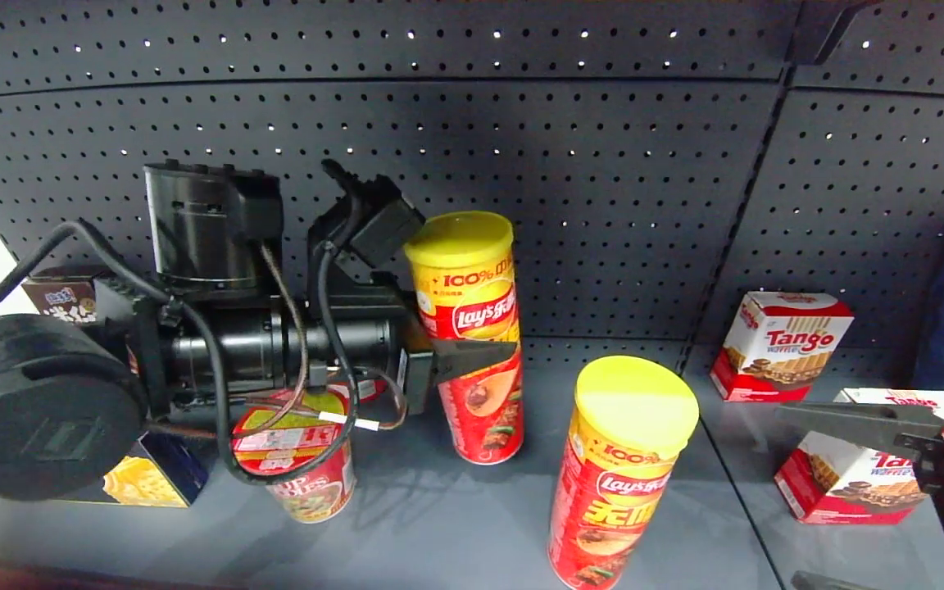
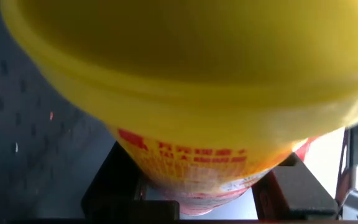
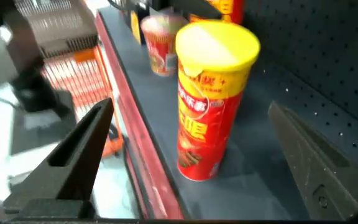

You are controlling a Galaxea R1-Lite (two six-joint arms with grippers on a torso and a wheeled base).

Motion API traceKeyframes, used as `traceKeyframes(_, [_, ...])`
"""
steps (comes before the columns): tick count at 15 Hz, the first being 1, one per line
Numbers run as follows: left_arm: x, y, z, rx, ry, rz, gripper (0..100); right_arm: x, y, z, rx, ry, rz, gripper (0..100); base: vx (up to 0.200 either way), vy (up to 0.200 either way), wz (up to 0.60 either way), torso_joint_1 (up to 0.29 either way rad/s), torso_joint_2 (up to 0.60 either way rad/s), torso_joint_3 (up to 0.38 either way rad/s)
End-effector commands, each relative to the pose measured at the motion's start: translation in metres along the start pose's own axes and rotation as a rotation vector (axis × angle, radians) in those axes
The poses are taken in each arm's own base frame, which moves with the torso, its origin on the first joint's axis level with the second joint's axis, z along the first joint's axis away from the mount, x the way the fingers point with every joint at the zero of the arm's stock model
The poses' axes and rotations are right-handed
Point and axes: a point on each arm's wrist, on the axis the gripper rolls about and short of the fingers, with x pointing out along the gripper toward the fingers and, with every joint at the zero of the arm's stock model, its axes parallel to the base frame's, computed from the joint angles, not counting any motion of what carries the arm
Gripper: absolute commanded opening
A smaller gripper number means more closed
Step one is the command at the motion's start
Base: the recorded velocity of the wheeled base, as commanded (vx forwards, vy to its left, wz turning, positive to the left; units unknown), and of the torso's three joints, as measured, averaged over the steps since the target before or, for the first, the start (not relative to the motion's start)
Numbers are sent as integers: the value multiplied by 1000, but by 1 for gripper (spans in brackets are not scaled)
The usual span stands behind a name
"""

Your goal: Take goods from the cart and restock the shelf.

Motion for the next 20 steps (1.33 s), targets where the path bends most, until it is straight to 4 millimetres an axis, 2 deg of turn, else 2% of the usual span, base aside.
traceKeyframes(1, [26, 17, -2, -4, 3, -43, 0, -12, 5, 8, -11, -55, -12, 100, 0, 0, 0, 0, 0, 0])
traceKeyframes(5, [58, 37, 3, -13, 17, -48, 0, -12, 5, 8, 5, -54, -11, 100, 0, 0, 0, 0, 0, 0])
traceKeyframes(8, [70, 48, 11, -21, 32, -49, 0, -12, 5, 5, 27, -48, -10, 100, 0, 0, 0, 0, 0, 0])
traceKeyframes(11, [82, 57, 1, 32, 53, -51, 0, -12, 6, 4, 30, -47, -10, 100, 0, 0, 0, 0, 0, 0])
traceKeyframes(17, [98, 63, -20, 51, 111, -34, 0, -16, 8, -2, 34, -38, -8, 100, 0, 0, 0, 0, 0, 0])
traceKeyframes(20, [111, 63, -24, 62, 105, -50, 0, -16, 9, -2, 34, -38, -5, 100, 0, 0, 0, 0, 0, 0])
